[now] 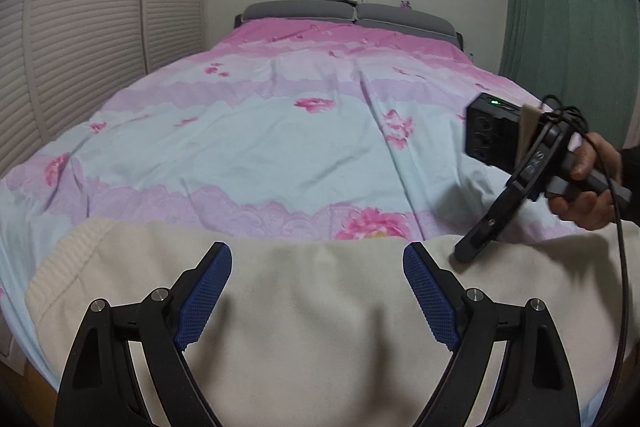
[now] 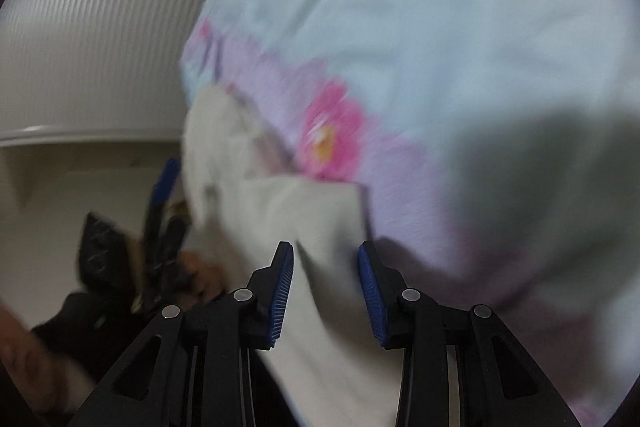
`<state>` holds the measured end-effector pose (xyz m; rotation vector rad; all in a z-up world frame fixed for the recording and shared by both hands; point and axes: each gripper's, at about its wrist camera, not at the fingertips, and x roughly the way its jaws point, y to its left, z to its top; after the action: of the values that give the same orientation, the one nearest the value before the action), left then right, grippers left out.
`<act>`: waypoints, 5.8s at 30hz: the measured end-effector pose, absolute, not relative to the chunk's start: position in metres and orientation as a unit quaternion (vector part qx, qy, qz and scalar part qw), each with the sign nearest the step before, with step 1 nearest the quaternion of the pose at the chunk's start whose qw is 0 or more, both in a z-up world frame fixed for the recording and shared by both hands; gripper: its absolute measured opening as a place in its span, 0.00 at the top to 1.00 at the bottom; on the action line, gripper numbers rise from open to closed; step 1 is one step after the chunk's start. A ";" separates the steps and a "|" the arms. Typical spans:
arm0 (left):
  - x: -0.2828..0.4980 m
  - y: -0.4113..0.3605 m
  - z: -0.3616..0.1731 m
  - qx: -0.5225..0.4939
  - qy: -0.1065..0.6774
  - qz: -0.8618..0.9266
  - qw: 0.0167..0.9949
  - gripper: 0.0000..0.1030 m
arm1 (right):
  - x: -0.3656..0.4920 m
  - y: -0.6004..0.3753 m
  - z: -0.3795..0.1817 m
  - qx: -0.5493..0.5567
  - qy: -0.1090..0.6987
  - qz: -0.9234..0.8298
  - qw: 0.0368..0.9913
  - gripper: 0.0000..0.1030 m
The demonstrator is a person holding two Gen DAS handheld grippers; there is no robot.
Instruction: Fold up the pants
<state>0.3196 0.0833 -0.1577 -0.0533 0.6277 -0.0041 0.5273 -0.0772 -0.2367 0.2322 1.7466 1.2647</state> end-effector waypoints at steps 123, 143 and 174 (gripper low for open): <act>0.243 0.299 -0.222 -0.361 0.363 0.126 0.850 0.50 | 0.432 0.178 -0.123 -0.150 0.437 0.555 0.692 0.16; 0.237 0.296 -0.211 -0.358 0.338 0.093 0.866 0.77 | 0.473 0.272 -0.210 -0.146 0.591 0.652 0.453 0.63; 0.222 -0.147 -0.104 -0.024 0.278 -0.156 0.948 0.77 | 0.394 -0.253 -0.064 -0.160 0.418 0.595 0.668 0.70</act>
<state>0.2225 -0.1471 -0.1036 -0.0490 0.5652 -0.3171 0.3943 -0.2529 -0.0644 -0.3599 0.9420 1.3412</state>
